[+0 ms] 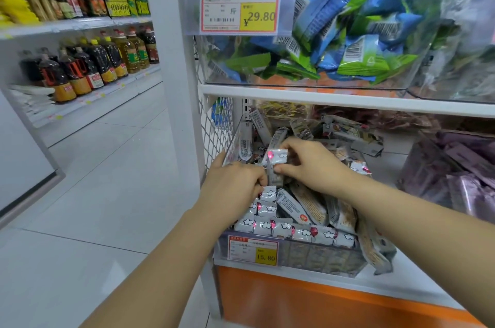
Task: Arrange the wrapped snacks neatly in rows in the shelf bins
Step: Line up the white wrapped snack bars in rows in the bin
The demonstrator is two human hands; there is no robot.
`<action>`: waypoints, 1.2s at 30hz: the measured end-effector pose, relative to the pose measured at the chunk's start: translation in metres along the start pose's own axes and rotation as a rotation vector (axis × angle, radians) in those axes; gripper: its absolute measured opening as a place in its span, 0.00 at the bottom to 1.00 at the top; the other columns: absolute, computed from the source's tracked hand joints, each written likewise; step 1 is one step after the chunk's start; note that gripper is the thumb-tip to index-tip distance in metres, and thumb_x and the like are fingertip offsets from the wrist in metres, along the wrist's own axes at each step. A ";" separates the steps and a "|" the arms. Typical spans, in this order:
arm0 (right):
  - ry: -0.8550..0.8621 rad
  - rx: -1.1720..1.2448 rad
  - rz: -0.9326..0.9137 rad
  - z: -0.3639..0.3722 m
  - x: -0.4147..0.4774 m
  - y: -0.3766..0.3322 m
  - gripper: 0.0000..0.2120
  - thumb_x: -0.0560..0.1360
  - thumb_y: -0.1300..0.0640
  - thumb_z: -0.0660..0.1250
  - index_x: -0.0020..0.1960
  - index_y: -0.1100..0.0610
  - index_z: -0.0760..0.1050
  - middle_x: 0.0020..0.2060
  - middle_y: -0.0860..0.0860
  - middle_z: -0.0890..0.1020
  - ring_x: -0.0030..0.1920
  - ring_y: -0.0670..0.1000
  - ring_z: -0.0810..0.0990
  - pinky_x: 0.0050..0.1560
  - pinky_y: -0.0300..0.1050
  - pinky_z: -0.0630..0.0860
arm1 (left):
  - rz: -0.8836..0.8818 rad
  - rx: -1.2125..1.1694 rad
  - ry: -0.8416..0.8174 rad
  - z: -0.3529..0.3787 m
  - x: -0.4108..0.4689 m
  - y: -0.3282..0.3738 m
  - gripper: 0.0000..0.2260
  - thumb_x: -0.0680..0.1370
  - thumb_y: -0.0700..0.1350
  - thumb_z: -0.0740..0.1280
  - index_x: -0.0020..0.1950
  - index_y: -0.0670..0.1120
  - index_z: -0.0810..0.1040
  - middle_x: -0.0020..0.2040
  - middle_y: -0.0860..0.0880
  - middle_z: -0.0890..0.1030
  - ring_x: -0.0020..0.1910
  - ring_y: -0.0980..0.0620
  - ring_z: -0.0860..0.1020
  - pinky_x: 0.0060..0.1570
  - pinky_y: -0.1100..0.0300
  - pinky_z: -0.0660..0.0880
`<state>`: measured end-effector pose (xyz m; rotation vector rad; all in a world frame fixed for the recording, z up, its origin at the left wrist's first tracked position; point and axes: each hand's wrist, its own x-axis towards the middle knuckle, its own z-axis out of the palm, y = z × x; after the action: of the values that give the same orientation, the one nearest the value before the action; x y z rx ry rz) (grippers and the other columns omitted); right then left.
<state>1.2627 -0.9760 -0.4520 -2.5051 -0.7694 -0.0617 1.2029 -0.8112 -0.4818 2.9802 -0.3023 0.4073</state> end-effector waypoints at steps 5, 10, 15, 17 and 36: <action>0.051 0.181 0.042 -0.001 0.000 -0.001 0.11 0.74 0.52 0.69 0.54 0.53 0.71 0.37 0.50 0.76 0.38 0.49 0.75 0.39 0.40 0.70 | 0.013 -0.010 -0.002 -0.001 0.000 0.000 0.05 0.79 0.52 0.62 0.53 0.56 0.77 0.53 0.58 0.78 0.58 0.58 0.74 0.72 0.54 0.44; -0.191 0.080 0.078 0.010 0.004 0.000 0.09 0.75 0.53 0.69 0.49 0.56 0.74 0.37 0.48 0.76 0.36 0.46 0.73 0.33 0.34 0.66 | 0.009 -0.030 -0.013 -0.001 -0.001 -0.002 0.06 0.79 0.52 0.62 0.53 0.57 0.77 0.61 0.59 0.72 0.61 0.58 0.72 0.72 0.55 0.44; -0.456 -0.182 0.011 0.009 0.009 -0.004 0.12 0.79 0.57 0.61 0.61 0.54 0.76 0.52 0.51 0.80 0.51 0.51 0.76 0.49 0.42 0.71 | -0.002 0.007 -0.055 0.000 0.001 -0.005 0.10 0.78 0.54 0.63 0.58 0.56 0.75 0.67 0.58 0.72 0.68 0.57 0.67 0.72 0.54 0.48; -0.518 -0.233 -0.015 0.007 0.008 -0.004 0.16 0.79 0.59 0.59 0.65 0.53 0.74 0.59 0.51 0.78 0.57 0.52 0.75 0.59 0.46 0.71 | -0.005 0.031 -0.083 0.000 0.002 -0.005 0.11 0.78 0.55 0.63 0.60 0.57 0.74 0.64 0.57 0.76 0.66 0.56 0.69 0.72 0.53 0.49; -0.005 0.027 -0.001 -0.040 -0.036 0.011 0.10 0.78 0.59 0.63 0.57 0.51 0.79 0.44 0.40 0.78 0.46 0.39 0.75 0.48 0.32 0.70 | -0.184 0.045 -0.049 -0.003 0.053 0.012 0.23 0.75 0.61 0.64 0.68 0.54 0.68 0.57 0.50 0.80 0.58 0.47 0.77 0.62 0.50 0.63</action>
<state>1.2431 -1.0217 -0.4294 -2.4799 -0.7684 -0.0448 1.2493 -0.8318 -0.4629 3.0306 -0.0230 0.3254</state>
